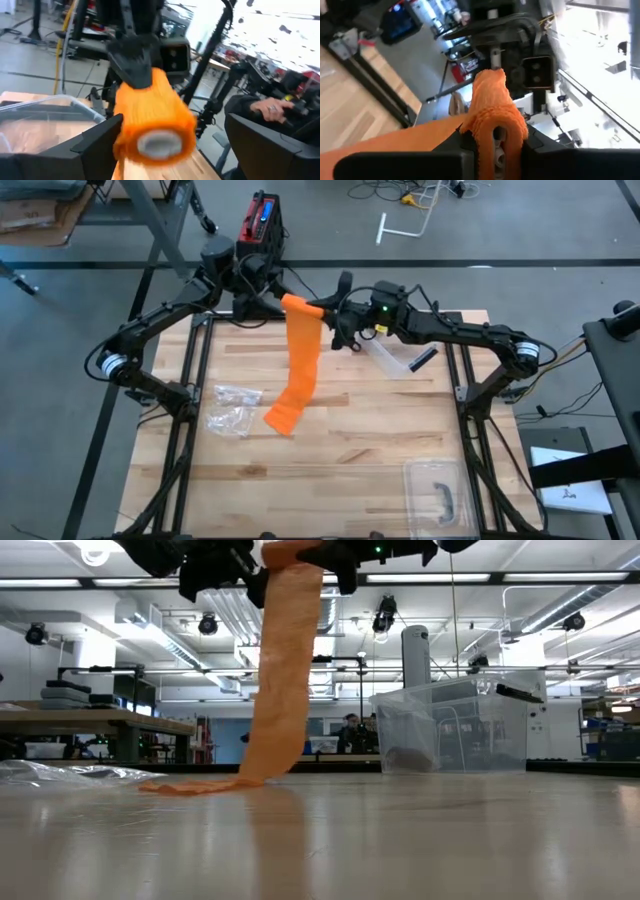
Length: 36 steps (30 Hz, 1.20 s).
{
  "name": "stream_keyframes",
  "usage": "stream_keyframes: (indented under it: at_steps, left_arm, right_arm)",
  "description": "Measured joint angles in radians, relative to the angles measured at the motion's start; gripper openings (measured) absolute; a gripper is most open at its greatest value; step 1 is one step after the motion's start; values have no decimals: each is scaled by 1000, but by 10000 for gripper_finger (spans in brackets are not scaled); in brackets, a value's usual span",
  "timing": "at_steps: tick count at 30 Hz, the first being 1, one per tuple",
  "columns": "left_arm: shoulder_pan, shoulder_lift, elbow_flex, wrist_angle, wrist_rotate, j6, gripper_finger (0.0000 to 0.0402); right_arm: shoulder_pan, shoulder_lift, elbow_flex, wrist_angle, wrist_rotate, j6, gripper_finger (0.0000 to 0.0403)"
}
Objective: Roll bandage
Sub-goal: Roll the orange bandage on the table
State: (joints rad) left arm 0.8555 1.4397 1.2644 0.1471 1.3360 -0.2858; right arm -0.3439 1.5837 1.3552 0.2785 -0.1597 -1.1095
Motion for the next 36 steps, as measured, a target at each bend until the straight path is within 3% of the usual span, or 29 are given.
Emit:
stream_keyframes:
  at_steps: [8, 18, 26, 30, 36]
  left_arm:
    - [-2, -2, 0, 6, -23, -11, 320]
    - [-5, -2, -8, 3, -88, 76, 296]
    - [-17, -2, -8, 2, -100, 53, 283]
    - [-22, -2, -9, 2, -120, 38, 232]
    - [-26, -2, -9, 2, -118, 61, 105]
  right_arm:
    - [1, 2, -2, -20, -1, -105, 57]
    - [7, 2, 20, -12, -2, -108, 53]
    - [10, 2, 24, -15, -4, -107, 51]
    - [12, 2, 24, -15, -1, -107, 58]
    - [15, 2, 24, -20, 3, -89, 74]
